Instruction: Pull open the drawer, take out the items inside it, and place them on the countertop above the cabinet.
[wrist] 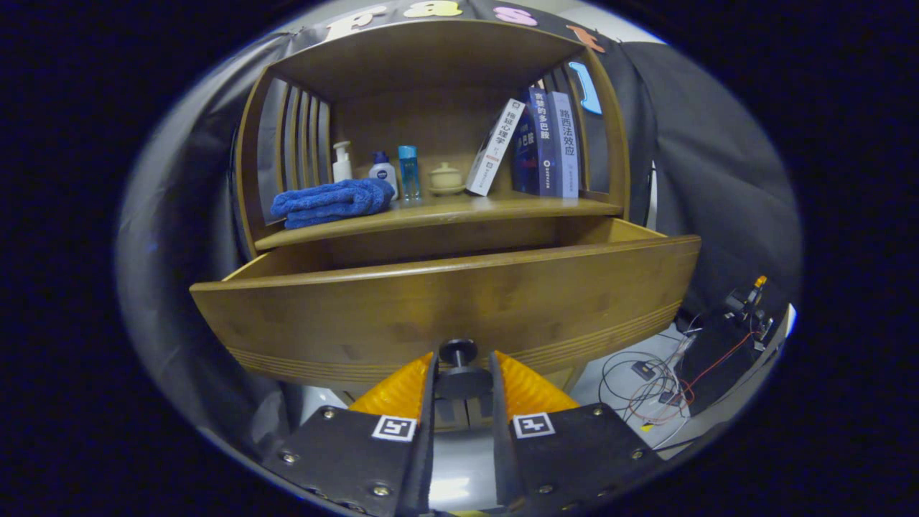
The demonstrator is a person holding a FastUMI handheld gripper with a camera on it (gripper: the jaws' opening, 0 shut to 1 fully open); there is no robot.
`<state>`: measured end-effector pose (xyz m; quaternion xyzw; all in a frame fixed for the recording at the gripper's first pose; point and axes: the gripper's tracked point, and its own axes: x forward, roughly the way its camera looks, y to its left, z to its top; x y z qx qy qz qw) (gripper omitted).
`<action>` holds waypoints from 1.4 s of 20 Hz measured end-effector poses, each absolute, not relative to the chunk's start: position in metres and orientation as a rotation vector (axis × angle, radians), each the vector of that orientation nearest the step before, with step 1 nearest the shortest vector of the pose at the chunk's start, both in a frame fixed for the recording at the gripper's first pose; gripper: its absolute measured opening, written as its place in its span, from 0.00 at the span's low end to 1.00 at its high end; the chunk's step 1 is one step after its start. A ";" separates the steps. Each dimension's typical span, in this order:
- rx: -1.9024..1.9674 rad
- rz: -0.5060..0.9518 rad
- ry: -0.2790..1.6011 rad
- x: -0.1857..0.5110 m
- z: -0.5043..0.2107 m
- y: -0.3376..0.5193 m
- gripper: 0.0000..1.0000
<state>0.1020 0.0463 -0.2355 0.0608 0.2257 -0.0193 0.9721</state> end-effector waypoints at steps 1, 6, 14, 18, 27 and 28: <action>0.122 -0.037 0.458 0.098 -0.236 0.045 0.35; 0.137 -0.050 0.445 0.083 -0.238 0.043 0.35; 0.106 -0.068 0.477 0.070 -0.241 0.041 0.35; 0.103 -0.058 0.468 0.071 -0.240 0.042 0.35; 0.113 -0.028 0.290 0.066 -0.183 0.046 0.42; 0.113 -0.056 0.250 0.065 -0.169 0.042 0.42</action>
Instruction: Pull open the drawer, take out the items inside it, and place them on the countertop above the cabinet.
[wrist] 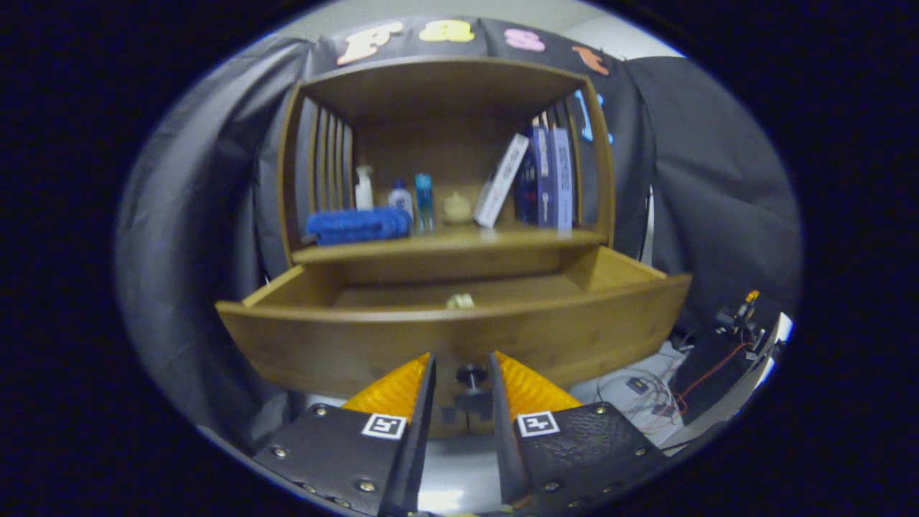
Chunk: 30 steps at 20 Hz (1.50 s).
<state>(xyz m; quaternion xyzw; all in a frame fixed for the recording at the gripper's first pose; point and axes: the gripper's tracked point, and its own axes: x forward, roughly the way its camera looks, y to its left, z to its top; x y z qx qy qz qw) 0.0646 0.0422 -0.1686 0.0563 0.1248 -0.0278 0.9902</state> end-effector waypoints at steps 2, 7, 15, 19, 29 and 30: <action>0.106 -0.087 0.223 0.060 -0.138 0.034 0.42; 0.076 -0.095 0.264 0.095 -0.111 0.036 0.42; 0.126 0.012 0.529 0.182 -0.159 0.054 0.42; 0.135 0.063 0.649 0.199 -0.194 0.062 0.42; 0.052 0.057 0.863 0.207 -0.247 0.053 0.42; 0.049 0.060 0.880 0.205 -0.251 0.053 0.42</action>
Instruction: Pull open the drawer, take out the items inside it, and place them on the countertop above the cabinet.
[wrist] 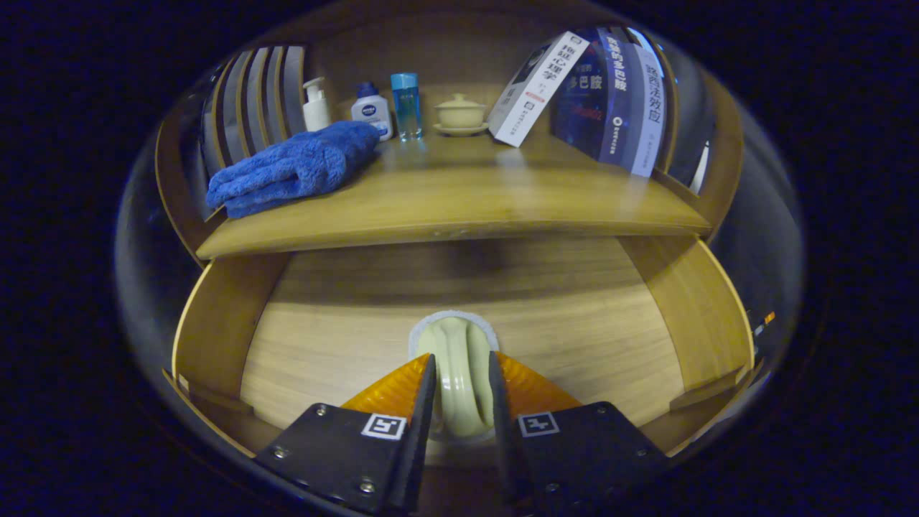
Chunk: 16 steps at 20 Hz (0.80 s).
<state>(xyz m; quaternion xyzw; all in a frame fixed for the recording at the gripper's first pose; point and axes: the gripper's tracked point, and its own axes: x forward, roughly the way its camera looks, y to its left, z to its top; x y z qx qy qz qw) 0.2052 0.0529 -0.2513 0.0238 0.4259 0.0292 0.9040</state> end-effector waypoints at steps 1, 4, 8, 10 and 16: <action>0.059 0.070 0.895 0.202 -0.253 0.055 0.42; 0.094 0.090 0.888 0.205 -0.252 0.060 0.18; 0.081 0.057 0.856 0.206 -0.250 0.055 0.18; 0.063 0.019 0.841 0.201 -0.241 0.045 0.11; 0.073 -0.042 0.736 0.187 -0.198 0.021 0.11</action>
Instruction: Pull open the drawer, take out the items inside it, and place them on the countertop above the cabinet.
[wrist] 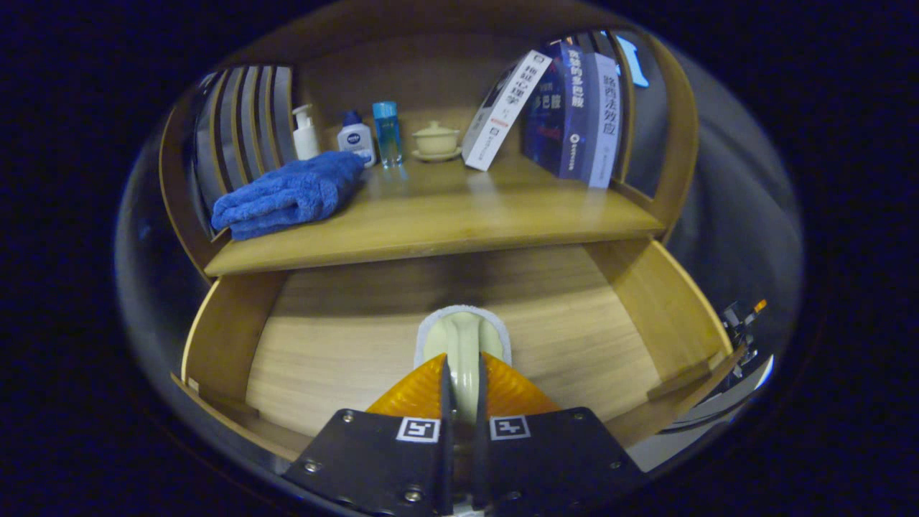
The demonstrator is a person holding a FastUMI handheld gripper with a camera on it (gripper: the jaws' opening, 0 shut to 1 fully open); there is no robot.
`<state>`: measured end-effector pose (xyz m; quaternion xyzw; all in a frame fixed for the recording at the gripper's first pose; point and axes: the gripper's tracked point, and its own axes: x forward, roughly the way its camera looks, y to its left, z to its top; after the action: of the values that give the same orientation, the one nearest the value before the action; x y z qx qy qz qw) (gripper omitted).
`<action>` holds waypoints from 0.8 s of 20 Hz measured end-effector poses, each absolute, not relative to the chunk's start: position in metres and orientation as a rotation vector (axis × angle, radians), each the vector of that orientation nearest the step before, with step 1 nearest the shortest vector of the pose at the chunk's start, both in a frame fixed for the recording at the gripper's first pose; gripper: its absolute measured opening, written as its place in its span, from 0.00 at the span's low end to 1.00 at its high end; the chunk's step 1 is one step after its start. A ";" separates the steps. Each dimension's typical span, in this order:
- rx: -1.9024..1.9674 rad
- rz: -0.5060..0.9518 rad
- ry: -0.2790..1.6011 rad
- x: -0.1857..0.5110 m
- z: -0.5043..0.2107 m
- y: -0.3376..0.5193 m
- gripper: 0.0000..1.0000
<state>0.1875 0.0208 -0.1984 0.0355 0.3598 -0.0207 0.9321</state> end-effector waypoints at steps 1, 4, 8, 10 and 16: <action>0.068 -0.047 0.712 0.186 -0.188 0.017 0.11; 0.060 -0.057 0.627 0.187 -0.154 0.011 0.11; 0.043 -0.058 0.552 0.204 -0.119 0.013 0.11; 0.050 -0.043 0.535 0.215 -0.109 0.022 0.11; 0.098 0.000 0.553 0.257 -0.111 0.044 0.11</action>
<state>0.2571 0.0442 -0.1109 0.0484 0.2728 0.0001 0.9609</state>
